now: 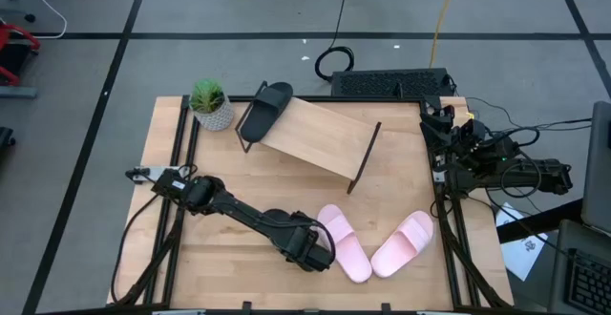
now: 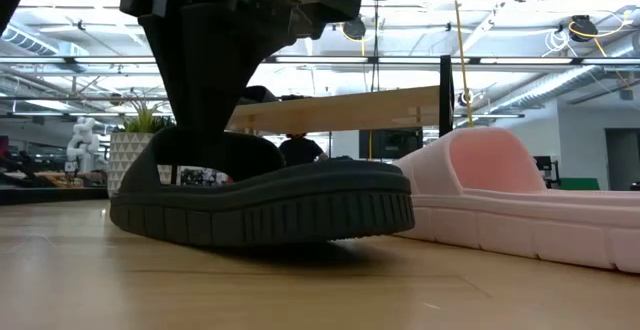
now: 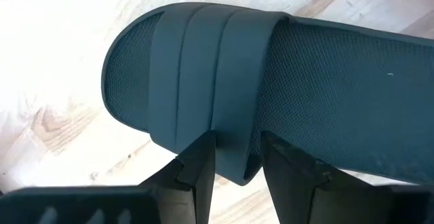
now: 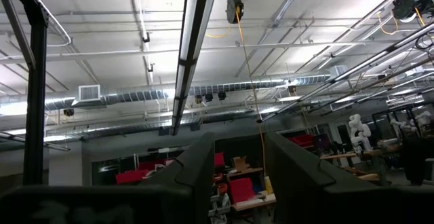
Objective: Pick and place slides into the shelf
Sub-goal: Put the black slipper on the shelf
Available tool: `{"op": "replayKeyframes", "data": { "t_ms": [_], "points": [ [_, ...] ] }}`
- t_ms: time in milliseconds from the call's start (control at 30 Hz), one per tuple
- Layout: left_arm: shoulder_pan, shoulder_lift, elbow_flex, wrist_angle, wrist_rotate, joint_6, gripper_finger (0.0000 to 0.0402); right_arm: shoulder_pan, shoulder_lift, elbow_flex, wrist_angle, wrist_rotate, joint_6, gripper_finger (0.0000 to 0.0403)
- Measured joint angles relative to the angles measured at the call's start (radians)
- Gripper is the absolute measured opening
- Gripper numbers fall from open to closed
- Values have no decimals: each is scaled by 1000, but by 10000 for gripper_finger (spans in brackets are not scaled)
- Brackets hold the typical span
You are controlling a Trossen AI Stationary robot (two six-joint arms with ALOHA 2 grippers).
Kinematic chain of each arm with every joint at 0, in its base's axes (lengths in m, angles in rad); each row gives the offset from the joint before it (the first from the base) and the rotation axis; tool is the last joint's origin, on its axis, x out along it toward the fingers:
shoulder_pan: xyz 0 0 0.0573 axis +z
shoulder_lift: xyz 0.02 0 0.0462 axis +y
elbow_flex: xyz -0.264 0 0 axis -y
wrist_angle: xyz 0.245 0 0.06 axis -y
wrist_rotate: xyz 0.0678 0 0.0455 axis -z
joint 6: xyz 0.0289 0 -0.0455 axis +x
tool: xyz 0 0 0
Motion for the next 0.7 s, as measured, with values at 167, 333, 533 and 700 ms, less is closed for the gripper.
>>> {"op": "replayKeyframes", "data": {
  "t_ms": [167,333,533,700],
  "points": [
    [0,0,0,0,-6,2,124,0,0,0,0,0,0,121],
    [0,0,-10,3,-10,9,121,0,0,0,0,0,0,121],
    [1,0,-31,6,-5,13,82,0,0,0,-1,0,0,121],
    [2,-1,-31,7,-11,13,50,0,0,0,-5,0,0,121]
  ]
}}
